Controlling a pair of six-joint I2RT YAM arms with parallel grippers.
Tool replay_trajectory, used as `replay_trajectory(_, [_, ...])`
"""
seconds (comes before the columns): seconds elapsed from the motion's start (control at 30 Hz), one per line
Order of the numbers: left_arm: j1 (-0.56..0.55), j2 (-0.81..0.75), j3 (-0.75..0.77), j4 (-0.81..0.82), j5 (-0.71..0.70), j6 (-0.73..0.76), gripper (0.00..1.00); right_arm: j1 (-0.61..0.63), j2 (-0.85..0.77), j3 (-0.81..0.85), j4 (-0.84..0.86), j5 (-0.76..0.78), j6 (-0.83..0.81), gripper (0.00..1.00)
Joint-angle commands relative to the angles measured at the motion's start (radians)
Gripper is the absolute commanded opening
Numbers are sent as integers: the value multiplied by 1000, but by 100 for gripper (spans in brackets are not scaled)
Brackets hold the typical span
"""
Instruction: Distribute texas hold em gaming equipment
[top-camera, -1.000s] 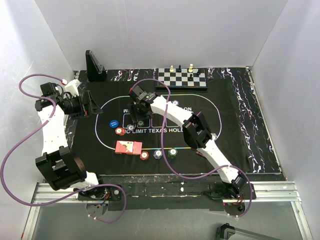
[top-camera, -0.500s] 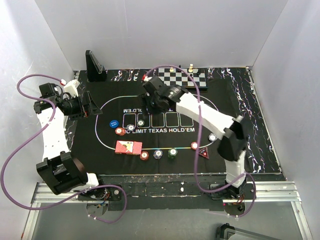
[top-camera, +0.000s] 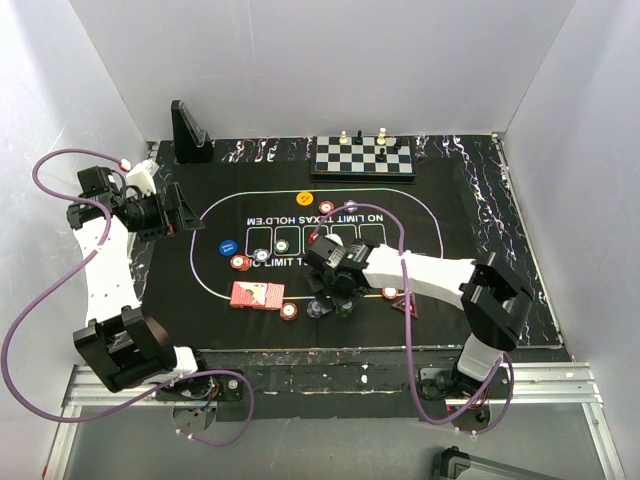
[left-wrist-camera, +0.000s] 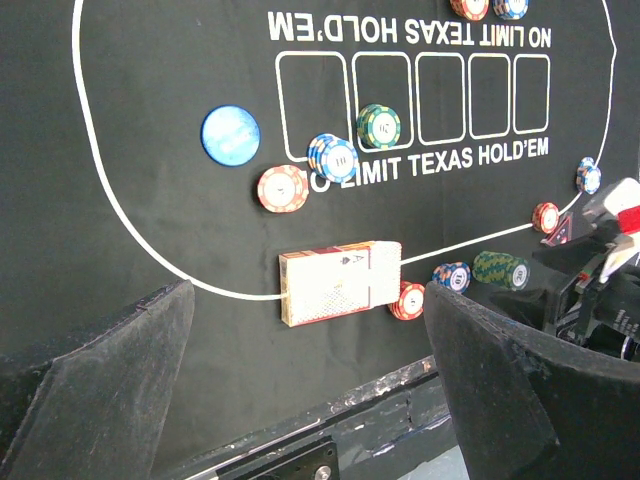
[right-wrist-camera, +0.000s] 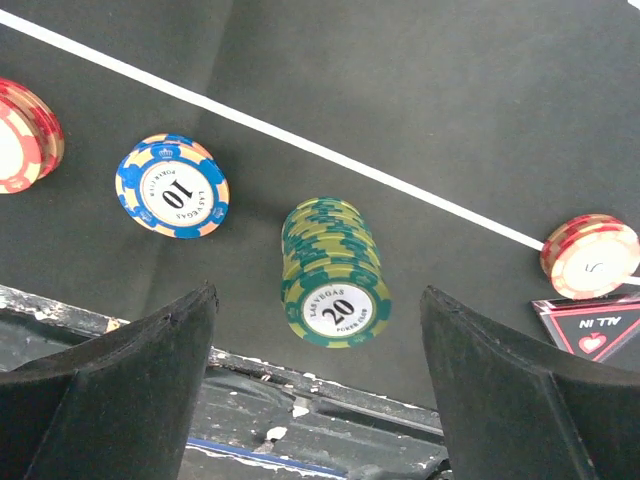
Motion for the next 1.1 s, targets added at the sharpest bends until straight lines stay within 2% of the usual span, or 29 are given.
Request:
replay_trajectory(0.0, [5, -41, 14, -12, 8, -7, 100, 7, -77, -16, 54, 64, 47, 89])
replay_trajectory(0.37, [3, -38, 8, -4, 9, -13, 100, 7, -55, -62, 93, 44, 55, 83])
replay_trajectory(0.83, [3, -35, 13, -6, 11, -11, 100, 7, -9, -105, 137, 20, 59, 70])
replay_trajectory(1.07, [3, -35, 17, -5, 14, -16, 100, 7, -38, -105, 130, 24, 65, 60])
